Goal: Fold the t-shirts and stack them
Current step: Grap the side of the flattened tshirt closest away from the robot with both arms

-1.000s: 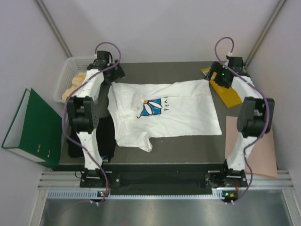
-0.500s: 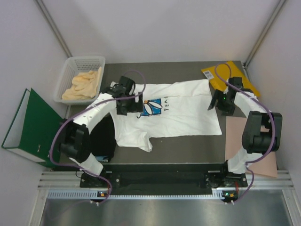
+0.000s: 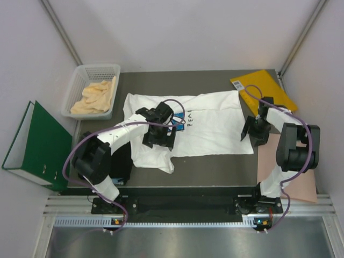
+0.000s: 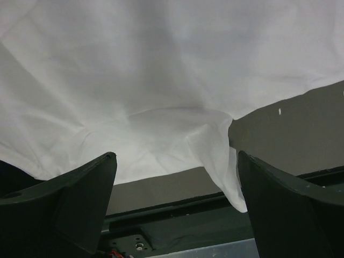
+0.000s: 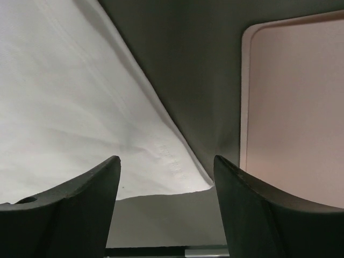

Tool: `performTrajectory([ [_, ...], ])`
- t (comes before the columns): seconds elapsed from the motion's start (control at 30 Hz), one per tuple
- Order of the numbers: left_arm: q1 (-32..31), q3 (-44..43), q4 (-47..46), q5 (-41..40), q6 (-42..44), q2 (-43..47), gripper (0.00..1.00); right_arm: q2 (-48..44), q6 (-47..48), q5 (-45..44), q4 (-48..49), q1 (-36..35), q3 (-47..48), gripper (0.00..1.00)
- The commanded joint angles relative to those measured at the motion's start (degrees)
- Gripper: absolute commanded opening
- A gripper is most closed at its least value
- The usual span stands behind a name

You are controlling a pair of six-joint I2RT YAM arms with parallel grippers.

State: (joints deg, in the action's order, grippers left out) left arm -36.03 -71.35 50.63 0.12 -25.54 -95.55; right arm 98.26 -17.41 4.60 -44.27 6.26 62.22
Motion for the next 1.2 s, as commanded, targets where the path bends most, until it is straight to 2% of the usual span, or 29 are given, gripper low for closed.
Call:
performTrajectory([
  [0.0,-3.60,-2.39,2.89,-1.35,1.10,0.71,0.99,-0.79,-0.87,-5.73,-2.48,1.91,-0.34,0.69],
  [0.17,-5.80,-0.99,3.95,-0.39,1.63,3.17,0.99,0.97,-0.26,-5.83,-2.31,3.58,-0.87,0.67],
  [0.43,-8.53,-0.10,6.23,3.92,2.16,4.32,0.99,6.50,0.53,-0.12,-0.12,4.02,-2.97,0.53],
  [0.63,-8.71,0.95,7.02,8.49,1.90,3.00,0.97,8.97,1.76,4.71,-0.46,3.93,-3.15,0.36],
  [0.67,-8.71,0.95,7.63,8.84,1.98,2.74,0.96,9.06,1.94,5.85,-0.64,3.93,-3.07,0.29],
  [0.77,-8.71,0.51,8.69,9.37,2.07,1.68,0.90,8.79,2.90,8.39,-1.96,3.85,-2.72,0.21],
  [0.83,-8.71,0.25,9.57,9.55,2.16,0.89,0.86,8.53,3.61,9.19,-3.44,3.76,-2.28,0.22],
  [1.1,-8.71,1.30,9.13,9.81,2.25,-1.48,0.87,7.91,4.93,8.32,-3.89,3.67,-2.01,0.36],
  [1.17,-8.71,1.39,8.78,9.90,2.25,-1.75,0.80,8.00,5.02,9.72,-3.80,3.67,-2.01,0.36],
])
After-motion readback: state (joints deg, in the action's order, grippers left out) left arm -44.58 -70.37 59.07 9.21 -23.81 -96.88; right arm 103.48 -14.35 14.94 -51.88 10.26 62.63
